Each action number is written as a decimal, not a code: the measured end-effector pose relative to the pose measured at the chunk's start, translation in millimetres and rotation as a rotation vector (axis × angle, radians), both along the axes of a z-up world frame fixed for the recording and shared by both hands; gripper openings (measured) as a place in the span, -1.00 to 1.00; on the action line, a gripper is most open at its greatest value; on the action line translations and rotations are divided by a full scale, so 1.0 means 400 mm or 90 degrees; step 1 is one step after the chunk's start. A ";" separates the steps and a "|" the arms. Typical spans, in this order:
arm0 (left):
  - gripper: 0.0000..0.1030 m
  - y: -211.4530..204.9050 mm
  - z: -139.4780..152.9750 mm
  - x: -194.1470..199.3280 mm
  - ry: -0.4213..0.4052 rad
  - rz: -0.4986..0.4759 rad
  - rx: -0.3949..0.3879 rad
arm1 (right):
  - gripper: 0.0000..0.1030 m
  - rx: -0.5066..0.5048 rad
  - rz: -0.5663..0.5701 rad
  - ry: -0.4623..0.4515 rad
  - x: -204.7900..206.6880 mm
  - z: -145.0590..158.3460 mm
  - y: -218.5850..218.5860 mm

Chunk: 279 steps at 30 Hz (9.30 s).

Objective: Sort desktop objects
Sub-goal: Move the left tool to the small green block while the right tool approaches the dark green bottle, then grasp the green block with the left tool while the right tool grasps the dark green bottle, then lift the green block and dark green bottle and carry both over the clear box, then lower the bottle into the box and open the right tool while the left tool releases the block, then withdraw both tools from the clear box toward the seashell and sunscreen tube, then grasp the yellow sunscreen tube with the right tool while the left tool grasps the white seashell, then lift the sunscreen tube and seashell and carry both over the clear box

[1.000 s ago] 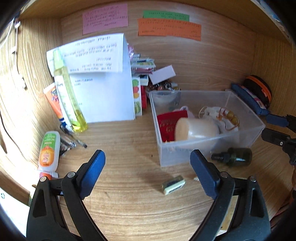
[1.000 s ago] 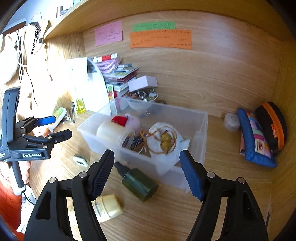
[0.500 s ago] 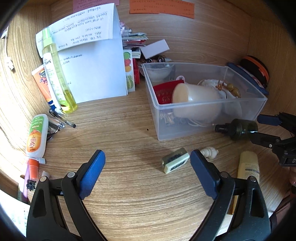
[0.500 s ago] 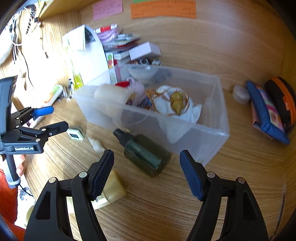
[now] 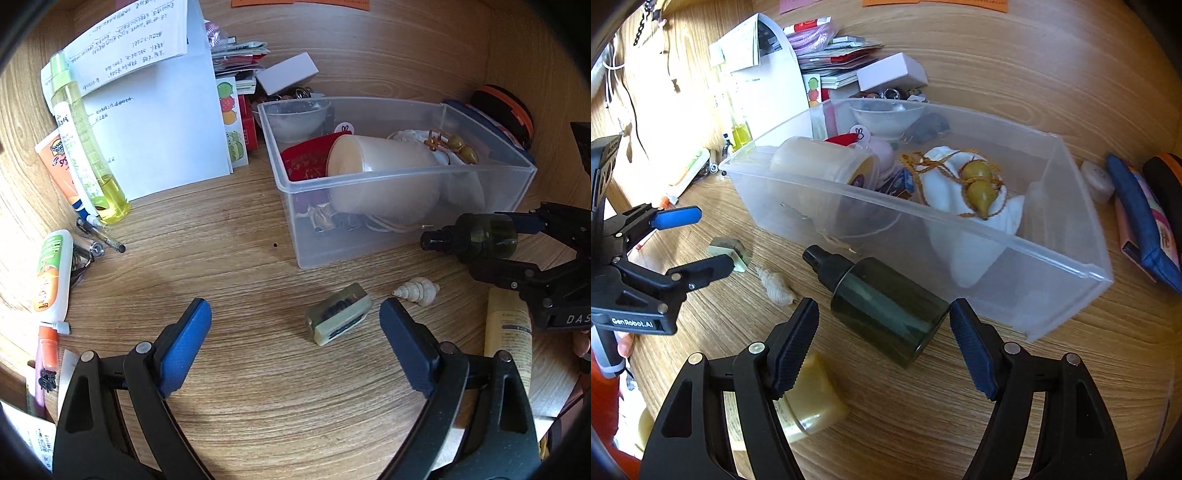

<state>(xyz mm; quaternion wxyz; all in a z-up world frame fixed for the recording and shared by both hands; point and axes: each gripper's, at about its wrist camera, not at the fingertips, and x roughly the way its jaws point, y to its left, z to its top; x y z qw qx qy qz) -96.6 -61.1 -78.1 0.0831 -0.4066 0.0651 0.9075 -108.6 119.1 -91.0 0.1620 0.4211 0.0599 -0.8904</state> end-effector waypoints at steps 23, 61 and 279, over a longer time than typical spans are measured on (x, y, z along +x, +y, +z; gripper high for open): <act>-0.01 0.000 -0.023 -0.009 -0.040 -0.019 0.022 | 0.20 -0.012 -0.006 0.011 -0.007 -0.006 -0.009; -0.35 0.008 0.171 0.100 0.112 -0.003 0.028 | 0.20 -0.064 -0.026 0.132 0.111 0.155 0.077; -0.25 0.098 -0.030 -0.013 -0.019 -0.080 0.037 | -0.12 -0.068 -0.057 0.039 0.162 0.069 0.116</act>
